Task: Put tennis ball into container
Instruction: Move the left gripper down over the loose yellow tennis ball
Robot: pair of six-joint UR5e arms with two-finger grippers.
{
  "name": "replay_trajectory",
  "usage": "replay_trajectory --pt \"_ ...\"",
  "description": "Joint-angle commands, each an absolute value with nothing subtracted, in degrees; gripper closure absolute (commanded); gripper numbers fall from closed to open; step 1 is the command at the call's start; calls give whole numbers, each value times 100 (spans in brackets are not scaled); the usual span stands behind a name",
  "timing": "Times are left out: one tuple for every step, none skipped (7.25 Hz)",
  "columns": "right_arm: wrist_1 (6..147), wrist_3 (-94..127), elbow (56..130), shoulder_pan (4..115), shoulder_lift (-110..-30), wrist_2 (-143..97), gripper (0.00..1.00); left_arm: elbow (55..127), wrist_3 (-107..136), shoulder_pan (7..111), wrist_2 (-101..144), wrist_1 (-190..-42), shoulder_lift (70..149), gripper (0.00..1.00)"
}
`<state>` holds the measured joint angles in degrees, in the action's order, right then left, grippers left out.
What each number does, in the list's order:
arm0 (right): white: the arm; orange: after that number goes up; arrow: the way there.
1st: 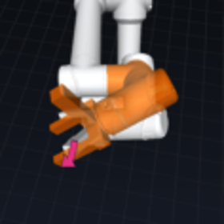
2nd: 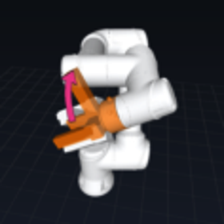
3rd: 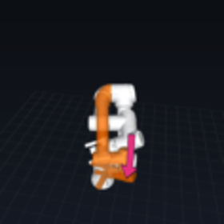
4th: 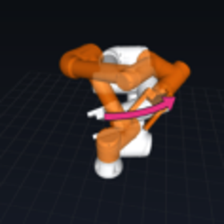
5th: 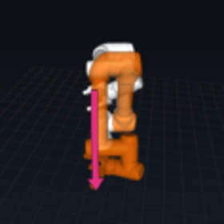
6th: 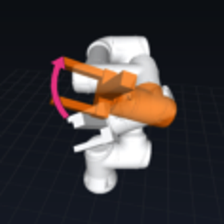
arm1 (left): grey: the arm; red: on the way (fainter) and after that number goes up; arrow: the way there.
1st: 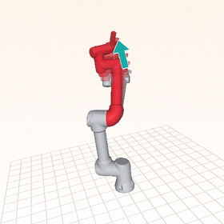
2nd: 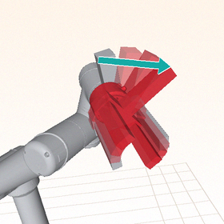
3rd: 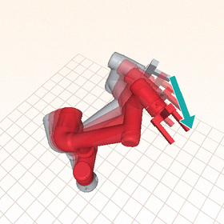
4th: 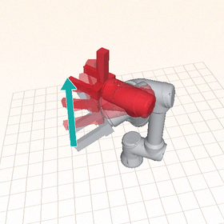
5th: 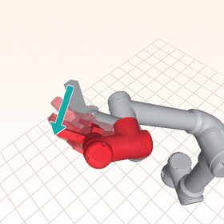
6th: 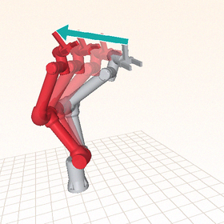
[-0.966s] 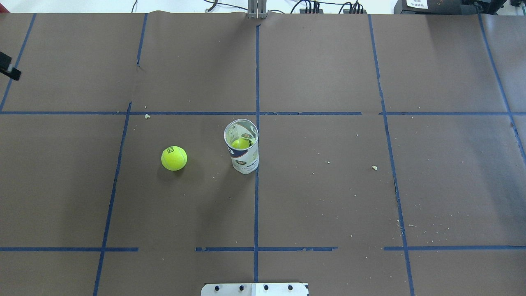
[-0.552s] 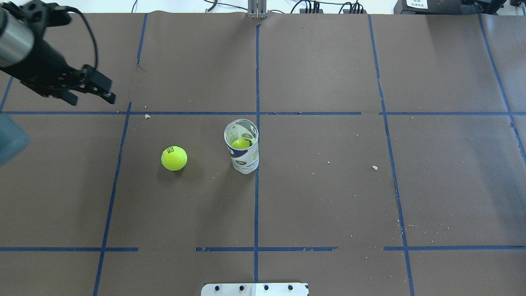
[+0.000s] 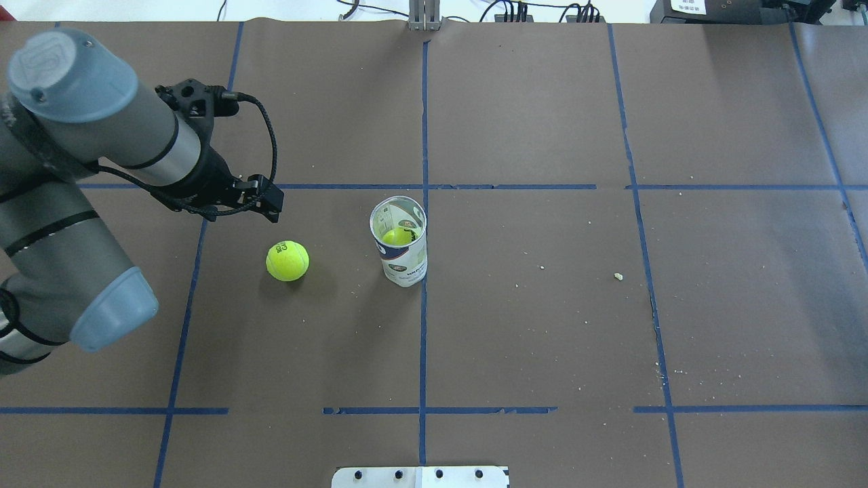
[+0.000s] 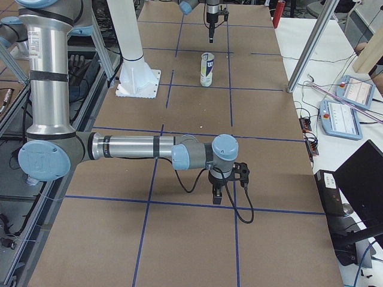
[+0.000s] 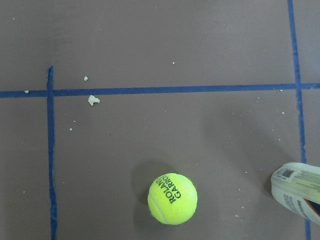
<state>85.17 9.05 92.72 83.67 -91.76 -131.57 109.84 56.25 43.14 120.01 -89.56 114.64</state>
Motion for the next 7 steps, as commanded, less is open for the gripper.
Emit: replay_trajectory --pt "8517 905 9272 8367 -9176 -13157 0 10269 5878 3973 11787 -9647 11461 0" --pt "8517 905 9272 8367 -9176 -13157 0 10083 6280 3781 11743 -9972 11461 0" --pt "8517 905 9272 8367 -9176 -13157 0 9951 6371 3492 11664 -10010 11478 0" --pt "8517 905 9272 8367 -9176 -13157 0 9932 6381 3446 11663 -10011 11470 0" --pt "8517 905 9272 8367 -9176 -13157 0 9932 6381 3445 11663 -10011 11461 0" --pt "8517 905 9272 8367 -9176 -13157 0 9914 6416 3445 11663 -10011 11452 0" --pt "8517 905 9272 8367 -9176 -13157 0 9871 6494 3445 11654 -10019 11452 0"
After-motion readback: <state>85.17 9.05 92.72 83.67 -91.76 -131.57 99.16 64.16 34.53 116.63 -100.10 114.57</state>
